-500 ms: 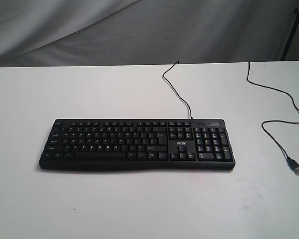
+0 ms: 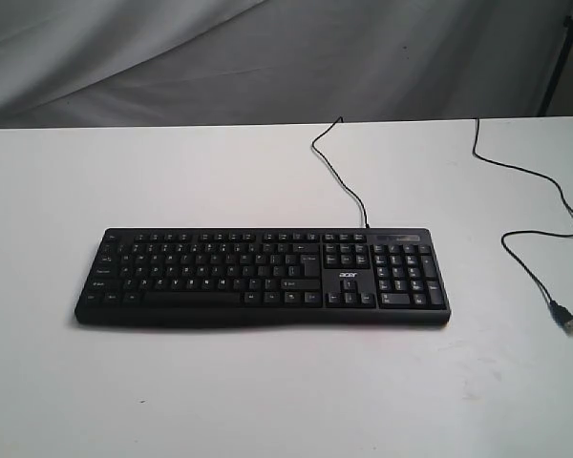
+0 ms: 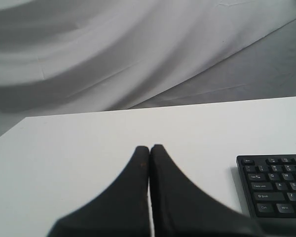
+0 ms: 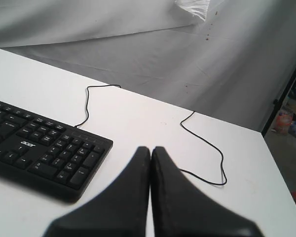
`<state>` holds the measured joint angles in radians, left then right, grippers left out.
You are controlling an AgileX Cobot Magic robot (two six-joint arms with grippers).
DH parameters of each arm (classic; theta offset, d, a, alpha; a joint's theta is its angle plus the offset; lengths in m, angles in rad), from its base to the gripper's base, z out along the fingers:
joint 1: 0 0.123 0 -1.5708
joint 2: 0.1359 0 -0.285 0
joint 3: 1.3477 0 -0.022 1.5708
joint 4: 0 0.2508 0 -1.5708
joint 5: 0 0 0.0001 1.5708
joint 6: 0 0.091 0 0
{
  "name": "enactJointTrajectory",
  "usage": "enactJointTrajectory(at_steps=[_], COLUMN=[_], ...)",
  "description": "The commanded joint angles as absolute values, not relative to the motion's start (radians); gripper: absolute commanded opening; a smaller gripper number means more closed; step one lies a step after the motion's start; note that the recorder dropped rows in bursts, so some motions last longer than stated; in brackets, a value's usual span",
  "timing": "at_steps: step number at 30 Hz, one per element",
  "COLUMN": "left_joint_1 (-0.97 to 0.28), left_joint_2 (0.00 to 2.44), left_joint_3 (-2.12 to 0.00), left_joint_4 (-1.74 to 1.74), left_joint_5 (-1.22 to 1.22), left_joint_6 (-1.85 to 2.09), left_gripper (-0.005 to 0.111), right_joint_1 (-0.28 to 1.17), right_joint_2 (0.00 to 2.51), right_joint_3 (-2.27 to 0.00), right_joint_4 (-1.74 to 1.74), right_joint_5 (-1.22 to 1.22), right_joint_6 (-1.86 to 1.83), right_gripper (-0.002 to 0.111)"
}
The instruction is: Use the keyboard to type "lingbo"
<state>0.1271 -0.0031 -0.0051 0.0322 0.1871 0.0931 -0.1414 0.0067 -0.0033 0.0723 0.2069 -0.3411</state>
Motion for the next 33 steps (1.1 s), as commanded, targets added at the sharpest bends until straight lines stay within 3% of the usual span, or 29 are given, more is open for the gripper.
enactJointTrajectory(at_steps=[1,9,15,28,33], left_joint_1=[0.123,0.123,0.123,0.123,0.123], left_joint_2=[0.0,0.0,0.0,0.0,0.0], left_joint_3=[0.0,0.0,0.0,0.0,0.0], left_joint_4=[0.032,0.032,0.032,0.032,0.032], left_joint_5=[0.183,0.183,0.183,0.183,0.183], left_joint_6=[0.09,0.09,0.09,0.09,0.09], left_gripper=[0.001,0.001,0.001,0.001,0.001], right_joint_1=[-0.15,-0.15,-0.15,-0.148,-0.045], right_joint_2=[0.0,0.0,0.02,0.409,0.549], right_joint_3=[0.0,0.0,-0.18,-0.528,-0.57], right_joint_4=[0.061,0.103,0.156,0.156,0.154], right_joint_5=[0.207,0.227,0.47,0.541,0.535], right_joint_6=[-0.34,-0.34,-0.34,-0.34,-0.325], right_gripper=[0.0,0.0,0.0,0.0,0.0])
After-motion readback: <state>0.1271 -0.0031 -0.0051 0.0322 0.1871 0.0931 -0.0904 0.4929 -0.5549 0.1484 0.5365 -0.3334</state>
